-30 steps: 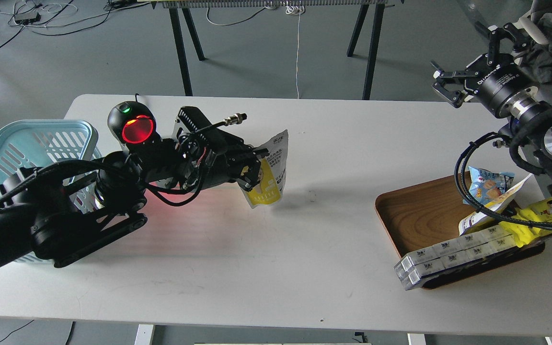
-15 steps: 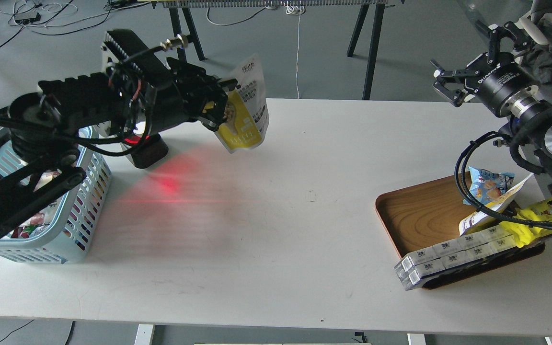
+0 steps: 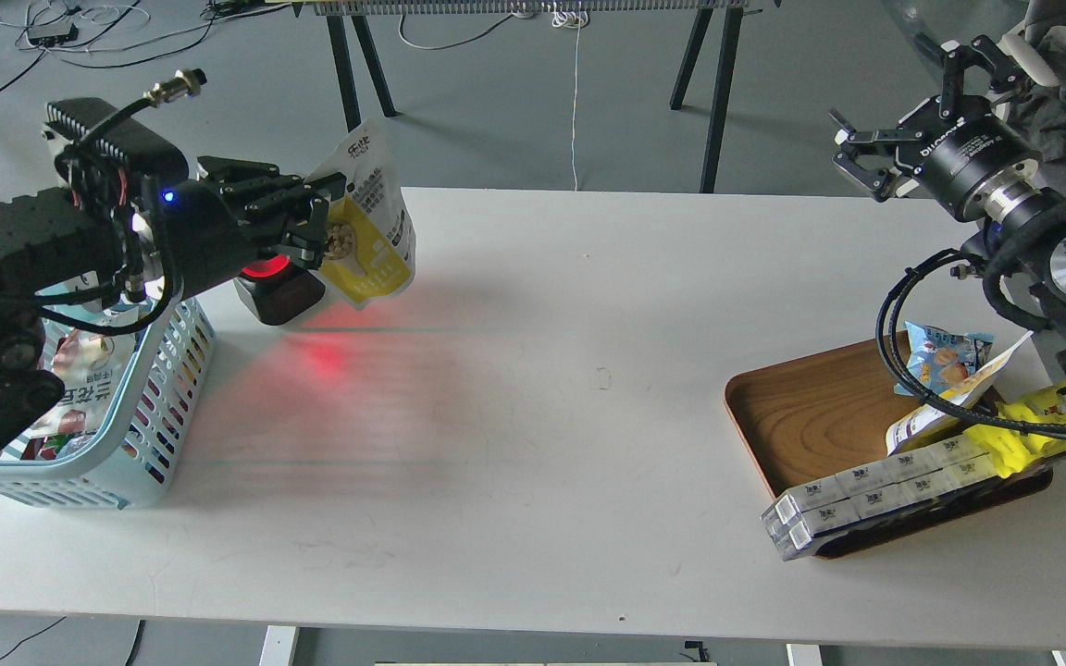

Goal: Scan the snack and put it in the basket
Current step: 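Hold the packet with the left gripper in front of the barcode scanner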

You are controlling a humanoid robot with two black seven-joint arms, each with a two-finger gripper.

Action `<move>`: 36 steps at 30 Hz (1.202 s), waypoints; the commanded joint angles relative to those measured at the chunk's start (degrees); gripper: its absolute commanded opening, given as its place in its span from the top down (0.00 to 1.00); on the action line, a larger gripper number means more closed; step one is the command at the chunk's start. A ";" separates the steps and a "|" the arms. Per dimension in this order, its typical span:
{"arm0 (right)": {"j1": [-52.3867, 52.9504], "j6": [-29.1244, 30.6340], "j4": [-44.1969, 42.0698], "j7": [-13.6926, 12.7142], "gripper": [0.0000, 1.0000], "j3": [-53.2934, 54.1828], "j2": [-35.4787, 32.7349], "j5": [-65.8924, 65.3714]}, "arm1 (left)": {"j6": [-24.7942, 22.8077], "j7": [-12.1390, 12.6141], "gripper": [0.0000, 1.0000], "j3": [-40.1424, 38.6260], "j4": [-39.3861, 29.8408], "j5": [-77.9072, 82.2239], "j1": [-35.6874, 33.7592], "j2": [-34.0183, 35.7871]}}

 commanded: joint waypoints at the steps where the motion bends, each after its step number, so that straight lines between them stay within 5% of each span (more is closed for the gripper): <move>1: -0.05 0.01 -0.05 0.00 0.01 -0.06 -0.05 0.00 | 1.05 0.09 1.00 0.26 -1.09 0.09 2.61 0.15; 24: -0.13 -0.43 0.13 0.00 0.01 -0.33 -0.05 -0.09 | 3.60 0.18 1.00 0.61 -2.15 4.65 4.72 -0.11; 36: -0.66 -1.05 0.30 0.00 0.01 -0.33 0.04 -0.18 | 2.72 -2.37 1.00 5.79 -2.32 9.69 2.97 3.32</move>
